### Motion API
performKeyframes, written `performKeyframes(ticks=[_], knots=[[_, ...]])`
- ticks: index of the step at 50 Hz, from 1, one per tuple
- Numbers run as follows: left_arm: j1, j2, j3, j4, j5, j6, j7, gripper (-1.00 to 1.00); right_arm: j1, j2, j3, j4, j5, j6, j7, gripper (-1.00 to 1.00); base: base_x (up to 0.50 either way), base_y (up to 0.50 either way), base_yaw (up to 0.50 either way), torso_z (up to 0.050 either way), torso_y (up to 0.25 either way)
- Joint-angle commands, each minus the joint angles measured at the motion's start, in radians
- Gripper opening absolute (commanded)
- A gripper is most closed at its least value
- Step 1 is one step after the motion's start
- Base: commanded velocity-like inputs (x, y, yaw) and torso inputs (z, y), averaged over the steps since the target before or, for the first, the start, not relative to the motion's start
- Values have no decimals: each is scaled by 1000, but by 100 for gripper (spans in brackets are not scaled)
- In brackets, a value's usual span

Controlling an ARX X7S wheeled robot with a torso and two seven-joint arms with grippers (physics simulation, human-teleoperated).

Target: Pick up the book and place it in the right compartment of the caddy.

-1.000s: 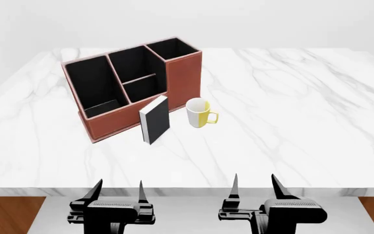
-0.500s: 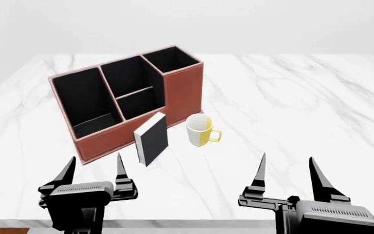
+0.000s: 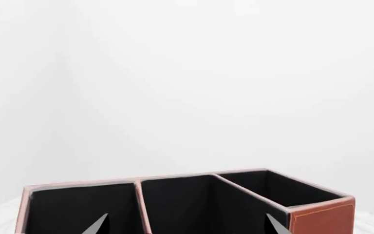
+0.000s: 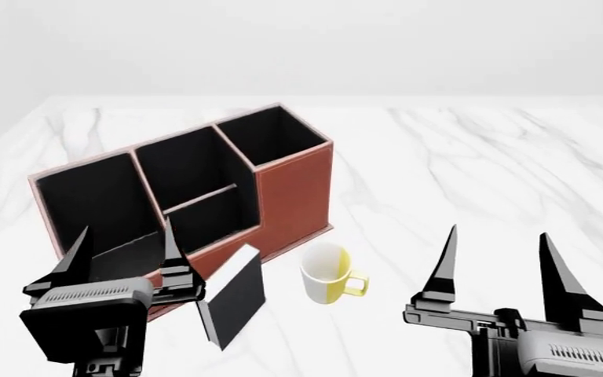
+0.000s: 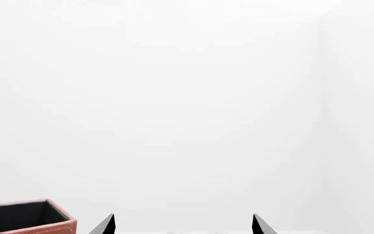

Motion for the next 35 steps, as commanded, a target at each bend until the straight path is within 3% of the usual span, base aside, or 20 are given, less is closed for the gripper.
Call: performKeyframes(ticks=[1,22,28,35], knots=[[-6,-13,12,6,-3,-16,-16,100,-1,18,3,-10,16,-17,9,100,500,0,0,0,0],[-20,-34,22,-7,-43,-70,-25,100,-3,36,-11,12,4,-32,31,100,3,0,0,0,1],[-26,-40,26,-11,-21,-56,-39,100,-1,37,-11,16,1,-38,42,100,423,0,0,0,0],[-76,-137,9,103,-194,-276,49,100,2,45,-23,24,-5,-24,41,100,0,0,0,0,0]])
